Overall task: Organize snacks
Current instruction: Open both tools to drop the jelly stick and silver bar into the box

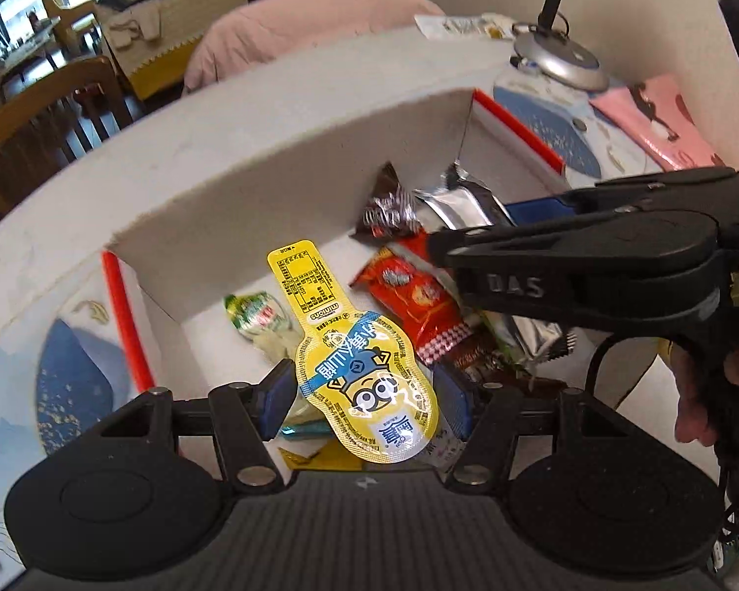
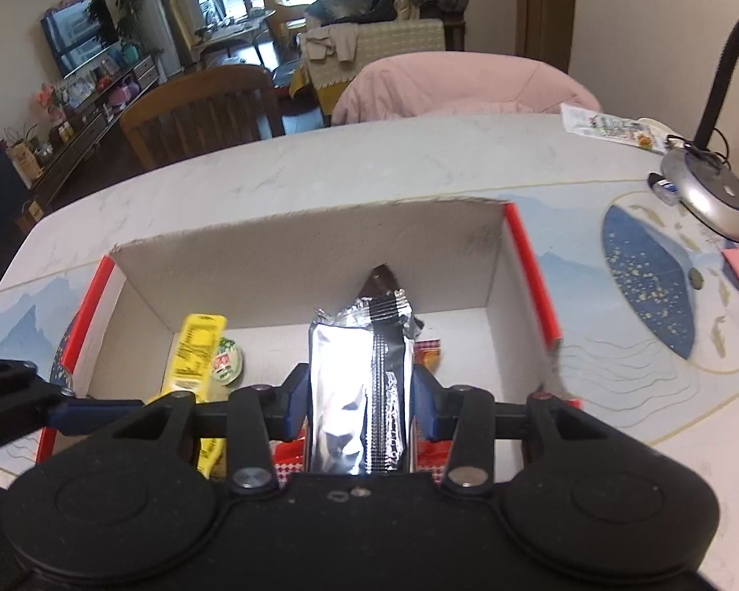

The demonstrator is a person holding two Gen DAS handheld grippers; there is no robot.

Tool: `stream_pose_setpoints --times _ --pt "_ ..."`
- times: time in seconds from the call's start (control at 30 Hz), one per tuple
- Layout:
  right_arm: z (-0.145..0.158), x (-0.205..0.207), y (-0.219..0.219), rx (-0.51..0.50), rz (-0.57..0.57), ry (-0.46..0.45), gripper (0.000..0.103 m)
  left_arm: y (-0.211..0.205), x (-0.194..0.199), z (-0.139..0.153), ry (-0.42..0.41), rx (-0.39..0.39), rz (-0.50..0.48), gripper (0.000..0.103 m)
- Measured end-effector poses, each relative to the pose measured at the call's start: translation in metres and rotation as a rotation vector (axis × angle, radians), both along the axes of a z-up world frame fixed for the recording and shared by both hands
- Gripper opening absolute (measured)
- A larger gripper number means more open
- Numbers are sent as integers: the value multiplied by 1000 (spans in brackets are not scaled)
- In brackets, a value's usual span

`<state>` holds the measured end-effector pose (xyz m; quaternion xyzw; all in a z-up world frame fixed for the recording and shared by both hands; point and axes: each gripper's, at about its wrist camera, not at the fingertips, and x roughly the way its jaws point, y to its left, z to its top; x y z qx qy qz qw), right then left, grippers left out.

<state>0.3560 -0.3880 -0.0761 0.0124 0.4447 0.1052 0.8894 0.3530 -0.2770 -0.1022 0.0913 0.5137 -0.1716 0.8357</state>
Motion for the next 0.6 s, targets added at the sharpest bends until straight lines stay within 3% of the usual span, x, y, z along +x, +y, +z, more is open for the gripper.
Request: stream_pose_setpoints --times 0.6 --pt "-14 1 0 7 29 44 42 6 1 -21 63 7 37 61"
